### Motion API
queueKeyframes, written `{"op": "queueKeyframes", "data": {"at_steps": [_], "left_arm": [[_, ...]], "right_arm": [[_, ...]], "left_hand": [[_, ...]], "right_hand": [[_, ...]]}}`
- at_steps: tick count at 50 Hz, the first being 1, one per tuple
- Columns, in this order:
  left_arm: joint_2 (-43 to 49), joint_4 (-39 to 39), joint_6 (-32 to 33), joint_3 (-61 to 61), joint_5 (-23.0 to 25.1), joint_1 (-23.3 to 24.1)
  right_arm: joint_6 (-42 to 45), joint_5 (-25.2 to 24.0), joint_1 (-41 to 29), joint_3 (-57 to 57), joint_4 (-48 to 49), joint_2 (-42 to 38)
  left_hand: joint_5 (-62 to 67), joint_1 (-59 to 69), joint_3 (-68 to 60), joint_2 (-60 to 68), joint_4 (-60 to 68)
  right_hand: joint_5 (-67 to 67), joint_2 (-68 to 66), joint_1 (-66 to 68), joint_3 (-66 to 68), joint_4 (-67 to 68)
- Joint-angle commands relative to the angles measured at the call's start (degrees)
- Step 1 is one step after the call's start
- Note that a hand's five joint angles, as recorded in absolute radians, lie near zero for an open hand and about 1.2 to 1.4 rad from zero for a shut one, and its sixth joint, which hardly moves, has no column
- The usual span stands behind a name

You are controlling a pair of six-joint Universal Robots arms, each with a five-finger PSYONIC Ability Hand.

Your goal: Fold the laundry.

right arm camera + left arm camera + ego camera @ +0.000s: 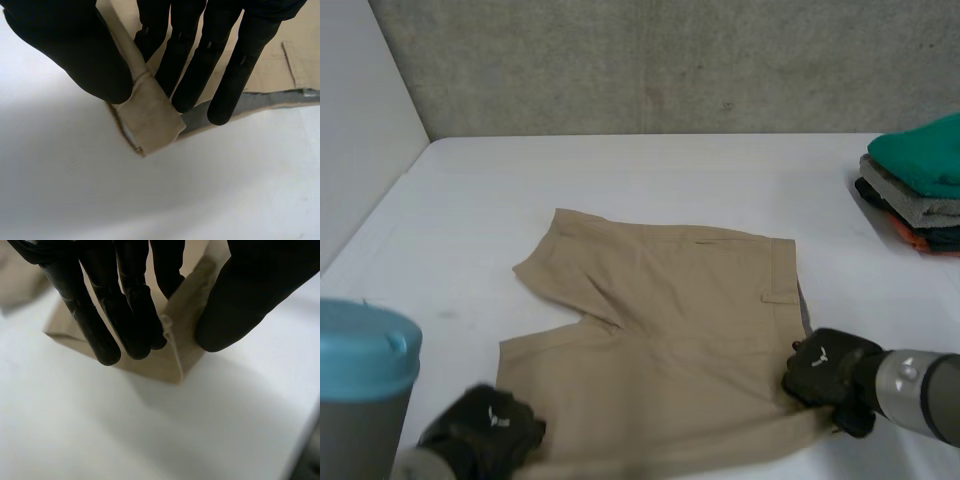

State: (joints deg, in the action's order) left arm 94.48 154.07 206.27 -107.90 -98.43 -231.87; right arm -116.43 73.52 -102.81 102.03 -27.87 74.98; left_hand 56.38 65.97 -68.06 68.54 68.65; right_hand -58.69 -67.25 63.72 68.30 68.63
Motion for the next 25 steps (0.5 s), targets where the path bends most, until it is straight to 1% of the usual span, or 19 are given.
{"op": "queueKeyframes", "data": {"at_steps": [1,2,3,6,7,10,11,12,14,15,18,23,24,25], "left_arm": [[9.2,14.7,3.6,10.7,-2.2,-4.5],[10.9,16.9,4.0,12.5,-2.7,-5.1],[13.9,21.1,4.7,16.0,-3.6,-6.1],[18.6,27.0,5.6,21.5,-4.3,-7.1],[21.7,30.9,6.1,25.2,-3.9,-7.5],[27.6,36.3,7.7,31.7,-2.6,-8.3],[31.5,39.2,9.3,36.3,-1.9,-8.7],[33.4,40.2,10.4,38.6,-1.6,-8.9],[39.0,41.3,13.0,45.1,-1.3,-9.6],[40.5,41.1,13.6,47.1,-1.2,-9.8],[46.4,40.2,14.9,54.2,-1.0,-10.3],[51.9,39.1,13.1,61.1,-1.3,-9.6],[52.3,39.2,12.6,61.5,-1.2,-9.4],[52.5,39.4,11.9,61.8,-1.0,-9.3]], "right_arm": [[-15.7,1.7,-5.5,-11.5,11.7,-8.8],[-17.3,2.1,-5.8,-13.0,12.9,-9.8],[-20.4,3.4,-6.3,-16.0,16.0,-11.7],[-23.8,6.0,-6.6,-20.2,21.8,-14.6],[-25.3,8.1,-6.9,-22.6,25.5,-16.4],[-26.1,11.1,-7.1,-25.9,31.0,-19.2],[-26.0,12.6,-7.1,-27.7,34.6,-21.4],[-25.7,13.3,-7.1,-28.8,36.8,-22.7],[-25.0,14.0,-7.1,-30.7,40.1,-25.0],[-24.2,14.2,-7.2,-32.7,43.0,-27.4],[-22.0,13.8,-7.2,-36.1,47.1,-32.2],[-19.1,13.9,-7.1,-40.9,51.3,-38.8],[-18.9,14.2,-7.1,-41.6,51.7,-39.6],[-18.8,14.6,-7.1,-42.1,52.2,-40.3]], "left_hand": [[13.6,14.0,-11.9,11.5,11.3],[13.6,14.0,-11.9,11.5,11.3],[13.6,14.0,-11.9,11.5,11.3],[13.6,14.0,-11.9,11.5,11.3],[13.6,14.0,-11.9,11.5,11.3],[13.6,14.0,-11.9,11.5,11.3],[13.6,14.0,-11.9,11.5,11.3],[13.6,14.0,-11.9,11.5,11.3],[13.6,14.0,-11.9,11.5,11.3],[13.6,14.0,-11.9,11.5,11.3],[13.6,14.0,-11.9,11.5,11.3],[13.6,14.0,-11.9,11.5,11.3],[13.6,14.0,-11.9,11.5,11.3],[13.6,14.0,-11.9,11.5,11.3]], "right_hand": [[-11.3,-12.7,16.3,11.7,11.4],[-11.3,-12.7,16.3,11.7,11.4],[-11.3,-12.7,16.3,11.7,11.4],[-11.3,-12.7,16.3,11.7,11.4],[-11.3,-12.7,16.3,11.7,11.4],[-11.3,-12.7,16.3,11.7,11.4],[-11.3,-12.7,16.3,11.7,11.4],[-11.3,-12.7,16.3,11.7,11.4],[-11.3,-12.7,16.3,11.7,11.4],[-11.3,-12.7,16.3,11.7,11.4],[-11.3,-12.7,16.3,11.7,11.4],[-11.3,-12.7,16.3,11.7,11.4],[-8.5,-9.9,13.4,8.8,8.5],[7.4,6.0,-2.4,-7.0,-7.3]]}}
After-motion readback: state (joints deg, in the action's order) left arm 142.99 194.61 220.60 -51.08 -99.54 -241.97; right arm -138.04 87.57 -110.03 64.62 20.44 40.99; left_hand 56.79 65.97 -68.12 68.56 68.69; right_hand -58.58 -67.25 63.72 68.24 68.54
